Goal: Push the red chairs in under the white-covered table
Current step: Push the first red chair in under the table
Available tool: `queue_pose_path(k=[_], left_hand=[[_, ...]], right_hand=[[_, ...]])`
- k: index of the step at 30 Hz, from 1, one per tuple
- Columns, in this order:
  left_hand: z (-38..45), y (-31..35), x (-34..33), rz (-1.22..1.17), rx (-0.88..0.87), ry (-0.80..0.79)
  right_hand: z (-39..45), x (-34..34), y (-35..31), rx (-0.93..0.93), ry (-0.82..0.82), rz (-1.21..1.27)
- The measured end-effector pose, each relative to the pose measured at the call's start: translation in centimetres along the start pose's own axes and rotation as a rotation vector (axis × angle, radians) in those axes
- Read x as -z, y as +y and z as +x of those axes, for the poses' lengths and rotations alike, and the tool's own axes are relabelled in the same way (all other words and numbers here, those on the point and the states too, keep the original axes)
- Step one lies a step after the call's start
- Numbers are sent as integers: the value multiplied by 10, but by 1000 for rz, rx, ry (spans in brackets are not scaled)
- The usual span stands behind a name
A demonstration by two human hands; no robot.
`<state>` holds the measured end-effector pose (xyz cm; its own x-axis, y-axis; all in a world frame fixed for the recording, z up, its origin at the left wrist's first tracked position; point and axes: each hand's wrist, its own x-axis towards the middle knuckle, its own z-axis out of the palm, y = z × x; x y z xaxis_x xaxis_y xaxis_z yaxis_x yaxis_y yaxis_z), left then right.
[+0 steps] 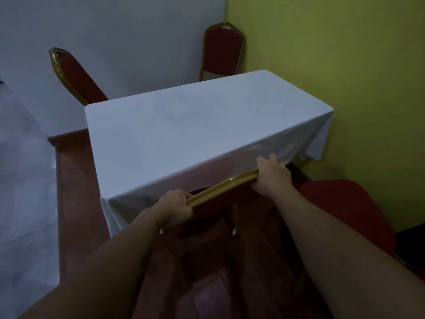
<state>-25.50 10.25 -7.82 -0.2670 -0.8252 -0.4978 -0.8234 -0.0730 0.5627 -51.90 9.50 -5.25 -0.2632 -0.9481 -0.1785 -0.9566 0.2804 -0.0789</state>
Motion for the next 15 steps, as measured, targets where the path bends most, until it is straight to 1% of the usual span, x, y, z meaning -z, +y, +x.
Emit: queue_pose_path(k=[6,9,12,15], left_hand=[[19,-3,6,-16,-4,-10],[21,1,10,37,-19,-44],[21,9,16,86,-30,-118],[23,39,26,141,-95,-158]], right_hand=[[18,4,-4,9,-4,-21],[22,5,-4,11,-22,-29],[23,10,0,31,-81,-2],[18,15,17,117,-167,117]])
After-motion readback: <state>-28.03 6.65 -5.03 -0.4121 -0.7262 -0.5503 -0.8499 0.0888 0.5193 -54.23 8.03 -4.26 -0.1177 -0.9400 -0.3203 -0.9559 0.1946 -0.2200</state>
